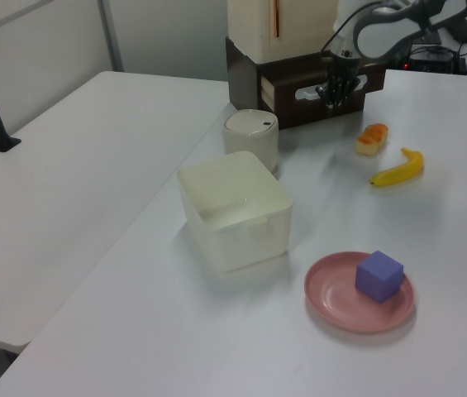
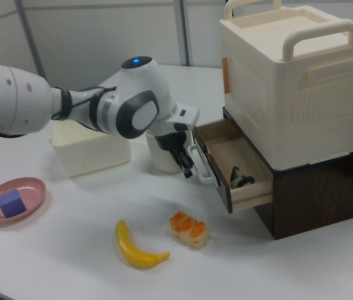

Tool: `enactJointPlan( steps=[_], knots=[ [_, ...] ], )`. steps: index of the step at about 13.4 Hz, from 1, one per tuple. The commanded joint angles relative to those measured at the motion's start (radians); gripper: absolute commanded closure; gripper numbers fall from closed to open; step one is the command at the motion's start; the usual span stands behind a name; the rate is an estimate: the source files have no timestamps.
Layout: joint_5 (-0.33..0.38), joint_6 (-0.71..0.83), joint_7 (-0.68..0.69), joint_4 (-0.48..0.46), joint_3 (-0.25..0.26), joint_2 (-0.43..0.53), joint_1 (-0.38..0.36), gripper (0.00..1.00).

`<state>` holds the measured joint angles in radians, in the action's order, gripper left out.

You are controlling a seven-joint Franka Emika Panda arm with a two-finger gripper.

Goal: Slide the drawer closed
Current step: 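Push the drawer front inward into the storage box with the gripper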

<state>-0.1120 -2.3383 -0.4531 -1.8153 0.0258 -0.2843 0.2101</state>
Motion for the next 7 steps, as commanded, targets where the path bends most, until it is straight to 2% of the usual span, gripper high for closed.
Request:
enactJointPlan(
  steps=[1,3,7],
  knots=[
    [-0.04,-0.111,-0.073,-0.004,0.006,-0.024,0.043,1.0],
    [-0.038,-0.142,-0.081,-0.001,0.006,-0.032,0.063,1.0],
    [-0.037,-0.185,-0.111,0.065,0.008,-0.075,0.117,1.0]
  ],
)
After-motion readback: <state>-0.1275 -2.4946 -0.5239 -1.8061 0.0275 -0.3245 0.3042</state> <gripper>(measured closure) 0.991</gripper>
